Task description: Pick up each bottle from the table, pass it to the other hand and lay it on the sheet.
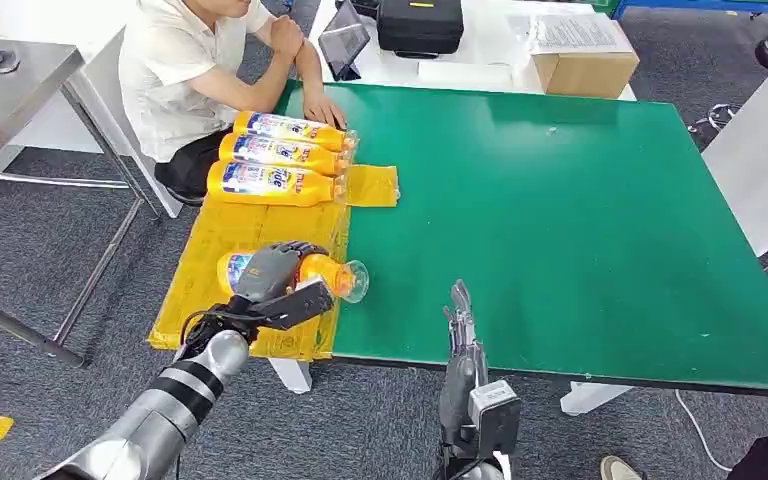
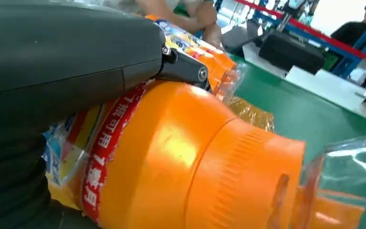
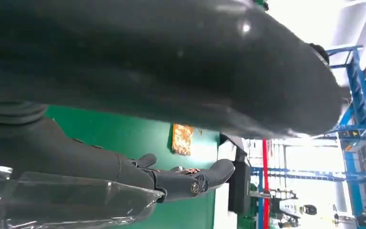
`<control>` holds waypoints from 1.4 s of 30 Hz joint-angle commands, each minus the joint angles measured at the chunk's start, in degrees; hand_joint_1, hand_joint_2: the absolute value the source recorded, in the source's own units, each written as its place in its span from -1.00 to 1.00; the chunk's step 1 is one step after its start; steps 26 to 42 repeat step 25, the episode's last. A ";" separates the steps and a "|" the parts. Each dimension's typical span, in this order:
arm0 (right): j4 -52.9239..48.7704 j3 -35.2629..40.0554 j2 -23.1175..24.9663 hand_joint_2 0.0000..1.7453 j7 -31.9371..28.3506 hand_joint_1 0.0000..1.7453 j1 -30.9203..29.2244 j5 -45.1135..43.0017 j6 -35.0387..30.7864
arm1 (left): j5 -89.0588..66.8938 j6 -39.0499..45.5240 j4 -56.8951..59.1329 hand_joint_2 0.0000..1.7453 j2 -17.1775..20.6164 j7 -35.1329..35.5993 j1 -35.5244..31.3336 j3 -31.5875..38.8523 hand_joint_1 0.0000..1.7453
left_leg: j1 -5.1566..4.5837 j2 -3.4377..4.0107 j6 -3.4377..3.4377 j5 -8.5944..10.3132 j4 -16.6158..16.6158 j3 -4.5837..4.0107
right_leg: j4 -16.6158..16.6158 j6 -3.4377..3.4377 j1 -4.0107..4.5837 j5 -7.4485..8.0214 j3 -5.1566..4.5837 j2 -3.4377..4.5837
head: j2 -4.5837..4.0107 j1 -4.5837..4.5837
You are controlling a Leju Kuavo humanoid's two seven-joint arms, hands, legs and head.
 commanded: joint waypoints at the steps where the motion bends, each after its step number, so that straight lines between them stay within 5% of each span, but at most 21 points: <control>1: 6.22 -3.19 0.57 -1.00 0.04 -1.00 -2.58 -1.40 1.62 | -0.31 -8.63 15.17 1.00 -0.34 4.71 -7.17 -1.86 -1.00 | 0.06 0.04 -0.09 -0.04 -0.06 0.24 | -0.07 -0.09 0.05 -0.01 0.22 0.06 | 0.00 -0.02; 42: 8.93 -6.14 1.71 -1.00 0.82 -1.00 -3.81 -2.95 2.73 | -1.59 -11.75 23.44 1.00 -1.60 8.99 -9.38 -1.88 -1.00 | 0.06 0.08 -0.15 -0.03 -0.10 0.44 | -0.08 -0.13 0.05 -0.01 0.41 0.15 | 0.00 -0.02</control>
